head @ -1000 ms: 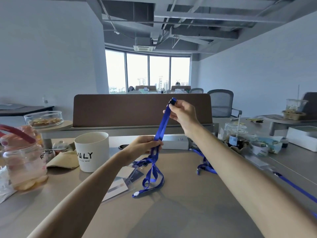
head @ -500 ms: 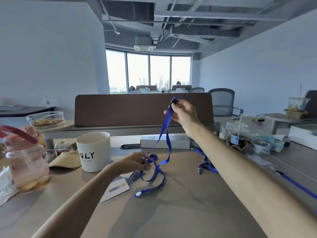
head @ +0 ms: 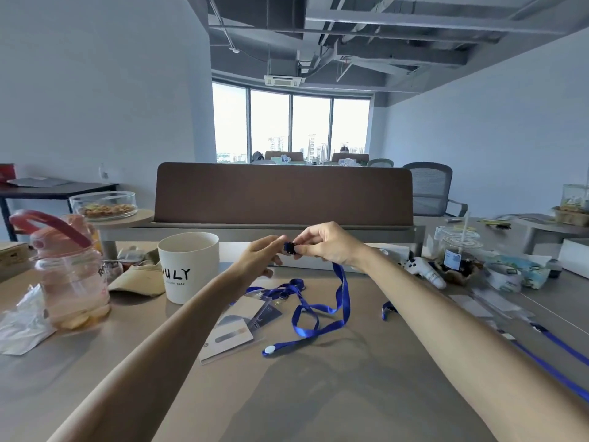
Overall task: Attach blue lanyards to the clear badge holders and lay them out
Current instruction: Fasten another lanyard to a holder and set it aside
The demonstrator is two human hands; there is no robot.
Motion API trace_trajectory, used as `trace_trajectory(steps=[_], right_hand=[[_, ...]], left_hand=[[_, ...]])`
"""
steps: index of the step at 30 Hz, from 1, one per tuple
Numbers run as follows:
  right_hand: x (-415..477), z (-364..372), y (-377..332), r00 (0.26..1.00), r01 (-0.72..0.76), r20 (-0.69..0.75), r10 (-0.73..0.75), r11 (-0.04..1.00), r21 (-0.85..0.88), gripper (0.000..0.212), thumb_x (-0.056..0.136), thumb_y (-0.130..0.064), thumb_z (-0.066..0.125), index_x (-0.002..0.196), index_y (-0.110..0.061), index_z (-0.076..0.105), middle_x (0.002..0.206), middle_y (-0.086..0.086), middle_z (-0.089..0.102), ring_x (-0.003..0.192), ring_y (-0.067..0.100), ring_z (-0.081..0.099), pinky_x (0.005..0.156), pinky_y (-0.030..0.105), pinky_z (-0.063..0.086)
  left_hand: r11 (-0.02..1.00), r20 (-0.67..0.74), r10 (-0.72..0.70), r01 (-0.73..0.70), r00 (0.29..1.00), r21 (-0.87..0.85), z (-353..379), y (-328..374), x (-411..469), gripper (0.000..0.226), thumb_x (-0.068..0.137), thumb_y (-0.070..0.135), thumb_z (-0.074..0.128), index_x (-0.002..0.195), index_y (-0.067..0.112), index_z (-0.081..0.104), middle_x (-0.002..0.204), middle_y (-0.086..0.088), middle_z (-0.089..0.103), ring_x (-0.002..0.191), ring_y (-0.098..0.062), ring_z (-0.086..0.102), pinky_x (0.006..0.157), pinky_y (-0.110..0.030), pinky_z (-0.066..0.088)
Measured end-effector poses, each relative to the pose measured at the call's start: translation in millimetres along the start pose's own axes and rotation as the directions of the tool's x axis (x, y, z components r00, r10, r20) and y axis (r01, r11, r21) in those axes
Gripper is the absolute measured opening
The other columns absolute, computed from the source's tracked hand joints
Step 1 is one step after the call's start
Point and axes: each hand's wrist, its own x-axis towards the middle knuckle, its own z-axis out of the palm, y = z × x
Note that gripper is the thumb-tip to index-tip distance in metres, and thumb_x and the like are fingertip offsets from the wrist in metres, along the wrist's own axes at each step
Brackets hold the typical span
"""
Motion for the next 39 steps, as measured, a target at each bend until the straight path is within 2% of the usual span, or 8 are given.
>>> trace_trajectory(steps=[4,9,13,19,26,31,34,39], right_hand=[[4.1,0.9,4.0,0.999,0.044,-0.014,-0.045,0.993,-0.107,0.011,0.083,-0.012,0.076,0.093,-0.01,0.072,0.086,0.002,0.076,0.085,0.014,0.072,0.089,0.032,0.054],[2.8,-10.6,-3.5,0.992,0.107,-0.014,-0.123,0.914,-0.392,0.005,0.082,-0.013,0.076,0.085,-0.015,0.073,0.084,-0.001,0.072,0.08,0.014,0.067,0.081,0.035,0.055],[-5.1,-16.8,4.0,0.969,0.12,-0.129,-0.21,0.859,-0.498,0.01,0.085,-0.007,0.069,0.086,-0.017,0.07,0.085,-0.004,0.071,0.08,0.014,0.065,0.078,0.035,0.054],[-17.9,34.7,31.9,0.995,-0.068,0.051,0.08,0.975,-0.213,0.031,0.093,-0.037,0.059,0.121,-0.022,0.064,0.12,-0.001,0.067,0.11,0.017,0.061,0.097,0.035,0.047],[-16.6,73.1,38.5,0.985,-0.168,0.052,0.164,0.982,0.089,0.009,0.09,-0.024,0.067,0.09,-0.015,0.066,0.079,-0.001,0.069,0.074,0.011,0.064,0.072,0.025,0.05],[-28.3,97.0,45.5,0.967,-0.196,-0.073,0.242,0.9,0.389,0.008,0.087,-0.003,0.058,0.08,-0.003,0.062,0.082,0.014,0.074,0.074,0.026,0.07,0.072,0.036,0.057],[-36.9,114.8,56.7,0.956,-0.238,-0.054,0.289,0.867,0.437,0.015,0.084,-0.001,0.054,0.076,-0.005,0.067,0.083,0.012,0.074,0.058,0.016,0.049,0.051,0.025,0.041],[-46.2,131.9,68.7,0.942,-0.252,-0.127,0.31,0.905,0.344,0.011,0.091,-0.018,0.065,0.091,-0.011,0.074,0.088,-0.001,0.076,0.058,-0.008,0.056,0.063,0.012,0.042]], left_hand=[[0.993,0.046,0.0,-0.005,0.999,0.115,-7.1,-8.2,-8.4,0.029,0.099,0.035,0.042,0.093,0.012,0.059,0.099,-0.005,0.057,0.091,-0.015,0.053,0.07,-0.025,0.046],[0.903,0.035,0.216,-0.213,0.976,0.373,-13.7,-12.9,-13.2,0.011,0.093,0.017,0.056,0.083,0.012,0.056,0.078,0.0,0.065,0.064,-0.005,0.061,0.058,-0.015,0.049],[0.531,0.04,0.514,-0.355,0.857,0.769,-15.7,-20.7,-21.0,0.009,0.094,0.023,0.057,0.094,0.015,0.059,0.081,0.008,0.067,0.063,-0.007,0.06,0.05,-0.009,0.037],[0.156,0.202,0.691,-0.416,0.694,0.896,-8.9,-35.3,-23.7,0.007,0.086,0.02,0.068,0.089,0.016,0.063,0.082,0.002,0.065,0.067,-0.018,0.056,0.052,-0.022,0.037],[0.246,0.151,0.587,-0.353,0.795,0.903,-16.5,-61.8,-34.1,0.014,0.084,0.018,0.071,0.095,0.015,0.062,0.103,-0.001,0.061,0.087,-0.019,0.058,0.054,-0.035,0.055],[0.61,-0.15,0.127,0.042,0.98,0.791,-27.6,-107.9,-56.8,0.049,0.091,0.035,0.057,0.132,0.017,0.038,0.133,-0.006,0.052,0.119,-0.024,0.049,0.091,-0.04,0.049],[0.587,-0.185,-0.146,0.235,0.972,0.775,-34.9,-132.4,-70.7,0.08,0.083,0.063,0.054,0.141,0.014,0.028,0.143,-0.009,0.042,0.129,-0.026,0.039,0.102,-0.041,0.04],[0.634,-0.226,-0.14,0.263,0.964,0.728,-36.0,-136.2,-72.8,0.092,0.074,0.069,0.06,0.142,0.016,0.026,0.139,-0.009,0.043,0.128,-0.026,0.038,0.103,-0.04,0.036]])
